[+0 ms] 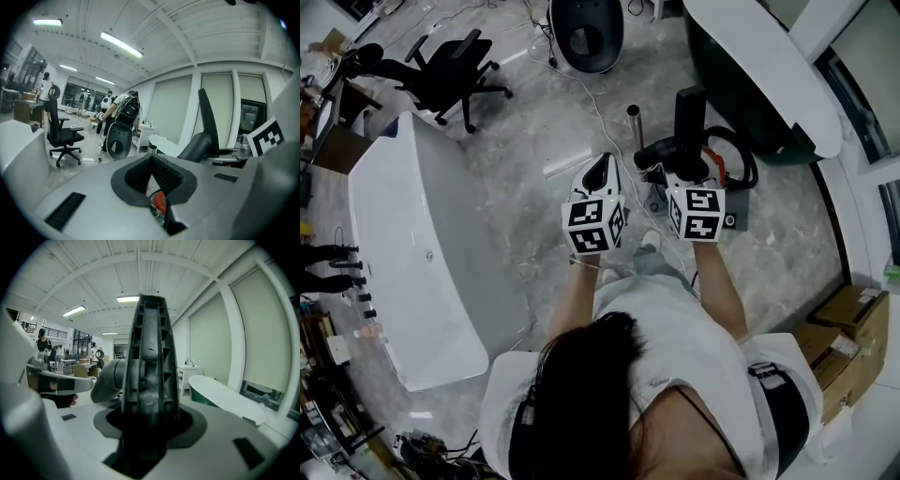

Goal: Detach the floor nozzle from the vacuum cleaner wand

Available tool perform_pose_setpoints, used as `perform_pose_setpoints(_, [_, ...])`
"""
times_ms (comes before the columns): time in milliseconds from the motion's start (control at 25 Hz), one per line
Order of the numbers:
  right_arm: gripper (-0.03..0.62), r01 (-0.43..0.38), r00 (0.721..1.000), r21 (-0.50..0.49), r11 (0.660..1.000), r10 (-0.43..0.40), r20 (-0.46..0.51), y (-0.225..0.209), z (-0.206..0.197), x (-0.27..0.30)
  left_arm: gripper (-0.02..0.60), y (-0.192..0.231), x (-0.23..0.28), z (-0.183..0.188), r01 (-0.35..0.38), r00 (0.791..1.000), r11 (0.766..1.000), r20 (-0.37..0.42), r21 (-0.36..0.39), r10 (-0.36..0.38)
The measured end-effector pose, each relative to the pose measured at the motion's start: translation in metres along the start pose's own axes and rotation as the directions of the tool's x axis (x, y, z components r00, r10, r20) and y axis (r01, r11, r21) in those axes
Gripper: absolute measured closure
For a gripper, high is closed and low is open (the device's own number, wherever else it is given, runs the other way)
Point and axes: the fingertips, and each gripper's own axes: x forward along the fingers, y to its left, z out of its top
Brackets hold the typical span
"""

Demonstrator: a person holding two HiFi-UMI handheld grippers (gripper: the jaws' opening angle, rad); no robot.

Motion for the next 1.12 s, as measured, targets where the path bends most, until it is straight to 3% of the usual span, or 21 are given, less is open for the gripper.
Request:
perform_pose_setpoints(240, [0.379, 0.026, 1.000, 0.041, 0.999, -0.025, -0.012, 0.002, -0.008, -0.008, 0.577, -0.012, -0.005, -0.006, 0.025, 1.000, 0.999, -0.007, 0.033, -0.025])
perform_pose_setpoints(1120, [0.379, 0.057, 0.998, -0.006, 0.998, -0.057, 0.001, 0.017, -0.010, -0.023, 0.577, -0.010, -0.019, -0.014, 0.032, 0.999, 0.999, -0.013, 0.037, -0.031])
